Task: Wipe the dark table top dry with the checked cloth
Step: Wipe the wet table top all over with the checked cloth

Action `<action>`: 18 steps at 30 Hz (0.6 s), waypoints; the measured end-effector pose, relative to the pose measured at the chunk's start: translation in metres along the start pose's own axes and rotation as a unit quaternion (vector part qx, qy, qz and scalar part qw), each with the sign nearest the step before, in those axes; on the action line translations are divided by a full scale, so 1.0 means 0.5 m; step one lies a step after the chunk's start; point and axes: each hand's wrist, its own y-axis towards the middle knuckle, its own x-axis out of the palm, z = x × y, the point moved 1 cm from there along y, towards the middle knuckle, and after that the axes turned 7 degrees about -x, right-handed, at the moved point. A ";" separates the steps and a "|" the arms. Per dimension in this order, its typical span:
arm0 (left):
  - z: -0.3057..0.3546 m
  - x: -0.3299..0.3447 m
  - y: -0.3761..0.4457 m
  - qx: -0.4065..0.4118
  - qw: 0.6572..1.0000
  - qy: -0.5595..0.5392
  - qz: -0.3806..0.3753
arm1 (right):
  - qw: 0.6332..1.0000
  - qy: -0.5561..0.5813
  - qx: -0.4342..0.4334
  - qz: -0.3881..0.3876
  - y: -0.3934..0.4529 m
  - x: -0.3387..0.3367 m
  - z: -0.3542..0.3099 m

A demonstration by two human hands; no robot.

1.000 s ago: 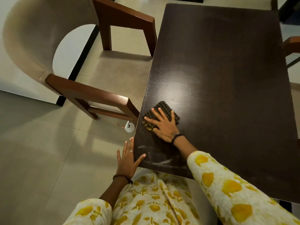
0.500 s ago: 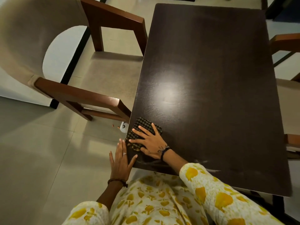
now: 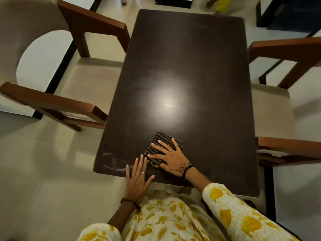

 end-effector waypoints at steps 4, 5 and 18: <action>0.110 0.048 -0.010 0.049 0.999 0.018 -0.008 | 0.999 0.009 0.029 0.022 -0.127 0.000 0.063; 0.137 0.058 -0.010 0.064 0.997 0.030 -0.008 | 0.999 0.011 0.039 0.028 -0.160 0.002 0.078; 0.362 0.112 -0.004 0.253 0.951 0.153 -0.090 | 0.979 0.007 0.192 0.061 -0.461 0.021 0.196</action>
